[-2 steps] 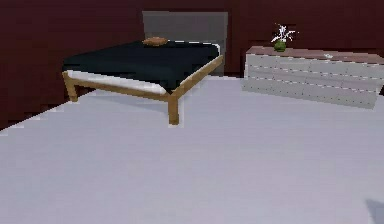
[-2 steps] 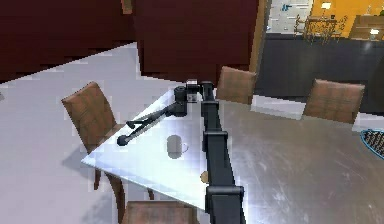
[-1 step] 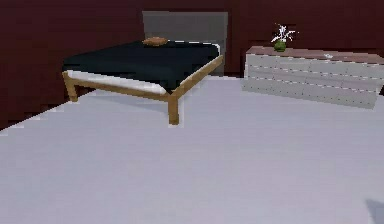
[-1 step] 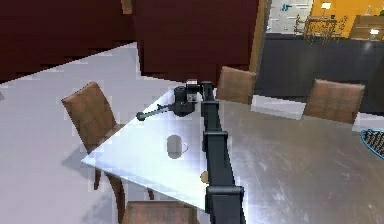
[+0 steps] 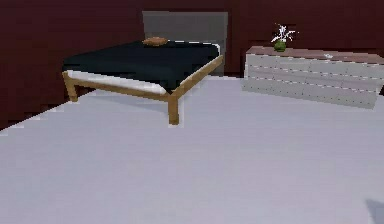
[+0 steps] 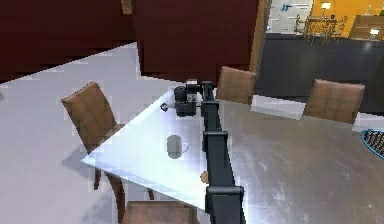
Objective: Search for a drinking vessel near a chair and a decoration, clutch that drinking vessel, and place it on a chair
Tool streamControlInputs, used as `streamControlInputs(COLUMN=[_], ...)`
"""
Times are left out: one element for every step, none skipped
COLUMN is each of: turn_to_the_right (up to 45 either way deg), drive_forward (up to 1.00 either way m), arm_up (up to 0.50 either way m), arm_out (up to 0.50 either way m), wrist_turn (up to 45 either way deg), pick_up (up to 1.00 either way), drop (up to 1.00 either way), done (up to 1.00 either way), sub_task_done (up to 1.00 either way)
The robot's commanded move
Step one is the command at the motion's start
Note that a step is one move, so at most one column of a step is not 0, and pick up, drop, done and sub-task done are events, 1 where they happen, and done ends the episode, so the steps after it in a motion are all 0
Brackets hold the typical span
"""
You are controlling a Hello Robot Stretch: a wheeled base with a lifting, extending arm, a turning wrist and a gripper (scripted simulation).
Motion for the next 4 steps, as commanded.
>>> streamControlInputs(turn_to_the_right=[0.0,0.0,0.0,0.0], drive_forward=[0.0,0.0,0.0,0.0], arm_up=[-0.3,0.0,0.1,0.32], arm_out=[0.0,0.0,0.0,0.0], wrist_turn=[0.0,0.0,0.0,0.0], pick_up=[0.0,1.0,0.0,0.0], drop=[0.0,0.0,0.0,0.0], done=[0.0,0.0,0.0,0.0], sub_task_done=[0.0,0.0,0.0,0.0])
